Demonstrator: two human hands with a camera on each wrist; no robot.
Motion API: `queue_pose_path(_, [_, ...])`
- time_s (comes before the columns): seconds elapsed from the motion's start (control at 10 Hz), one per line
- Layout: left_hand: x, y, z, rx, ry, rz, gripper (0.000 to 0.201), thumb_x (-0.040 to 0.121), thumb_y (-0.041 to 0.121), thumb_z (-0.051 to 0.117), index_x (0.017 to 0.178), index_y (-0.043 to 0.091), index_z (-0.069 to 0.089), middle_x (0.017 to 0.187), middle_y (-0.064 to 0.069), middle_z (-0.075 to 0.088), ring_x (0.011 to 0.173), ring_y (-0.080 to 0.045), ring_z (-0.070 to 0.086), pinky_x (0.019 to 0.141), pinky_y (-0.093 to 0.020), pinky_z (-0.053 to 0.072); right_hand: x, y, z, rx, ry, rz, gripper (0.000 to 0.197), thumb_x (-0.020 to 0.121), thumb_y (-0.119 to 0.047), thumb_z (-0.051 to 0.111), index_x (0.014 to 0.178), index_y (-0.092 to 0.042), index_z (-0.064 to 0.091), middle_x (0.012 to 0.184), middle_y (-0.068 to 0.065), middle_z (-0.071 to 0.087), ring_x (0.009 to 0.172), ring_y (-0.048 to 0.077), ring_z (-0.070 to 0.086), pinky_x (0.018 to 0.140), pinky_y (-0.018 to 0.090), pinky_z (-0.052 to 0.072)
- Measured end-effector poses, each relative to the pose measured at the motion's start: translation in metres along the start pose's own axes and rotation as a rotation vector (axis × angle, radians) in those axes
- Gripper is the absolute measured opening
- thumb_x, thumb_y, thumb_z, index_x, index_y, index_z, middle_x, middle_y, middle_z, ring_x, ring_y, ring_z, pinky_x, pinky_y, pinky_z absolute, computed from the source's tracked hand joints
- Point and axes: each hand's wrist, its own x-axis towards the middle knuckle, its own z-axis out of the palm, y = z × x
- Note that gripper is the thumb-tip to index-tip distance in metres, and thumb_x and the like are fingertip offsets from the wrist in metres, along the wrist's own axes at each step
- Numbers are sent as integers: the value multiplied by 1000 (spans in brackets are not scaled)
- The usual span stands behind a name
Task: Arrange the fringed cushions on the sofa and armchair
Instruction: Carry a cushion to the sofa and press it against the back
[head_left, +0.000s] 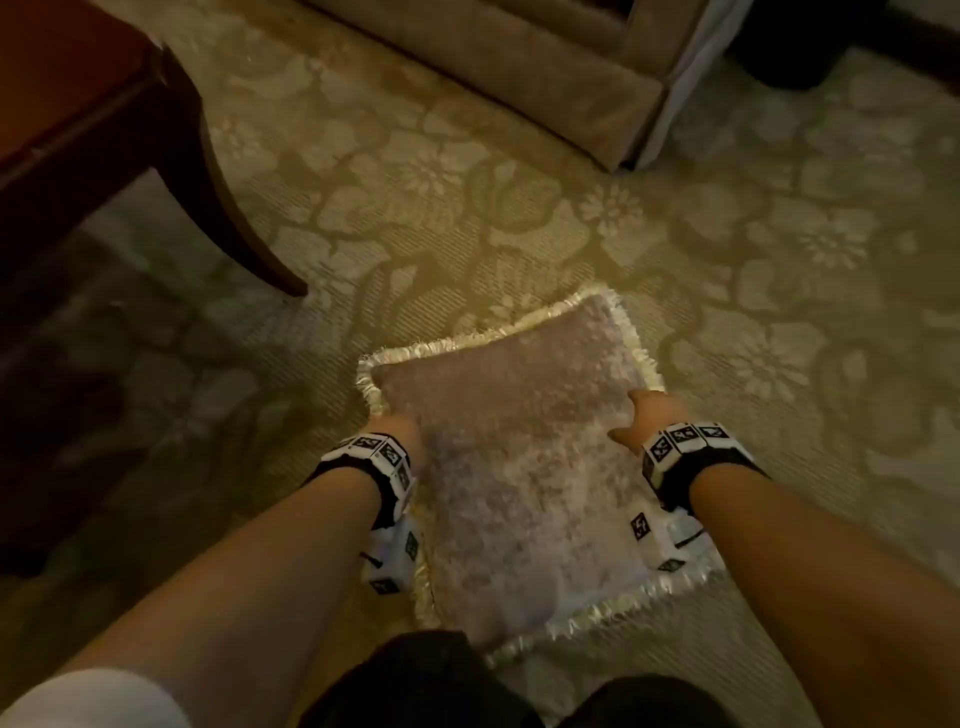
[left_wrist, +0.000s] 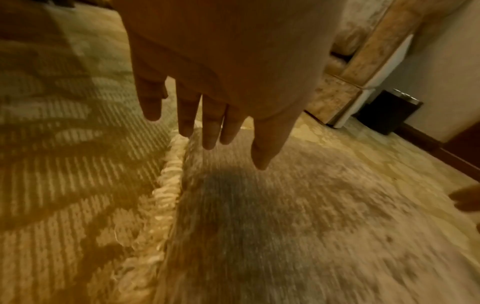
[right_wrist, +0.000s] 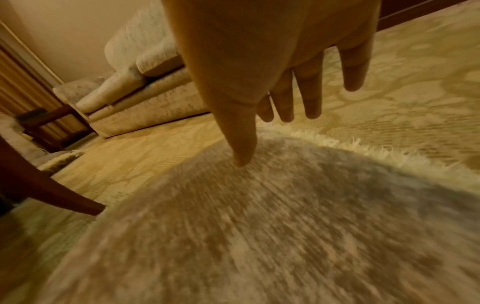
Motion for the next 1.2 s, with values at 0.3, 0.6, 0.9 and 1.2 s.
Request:
queue_pose_path(0.3, [31,-1,40,-147,-70,-48,51,90,50,57,122,11,61,118,-7,63,109,-27,61,92,-34,48,49,8,43,88,-64,152,90,71,-55,76,140,-10,39,136,15,51,113,35,56,91,43,51])
queue_pose_path(0.6, [31,8,56,-385,-40,-95,33,84,37,70,97,7,67,89,-11,67,87,-31,64,78,-39,56,43,11,52,290,-44,201,44,84,-40,71,113,-7,65,118,14,65,100,33,62,85,39,52])
queue_pose_path(0.9, [64,2,42,-227,42,-170,46,79,51,60,104,13,69,97,-15,67,85,-35,63,73,-44,55,27,14,41,398,146,185,23,85,-5,54,66,-15,60,71,15,62,61,31,58,57,30,48])
queue_pose_path(1.2, [-85,21,-107,-349,363,-138,25,89,18,56,106,3,67,105,-16,68,99,-34,65,80,-38,51,-57,6,-44,557,158,155,20,85,-4,55,66,-10,54,69,12,55,57,25,48,52,24,38])
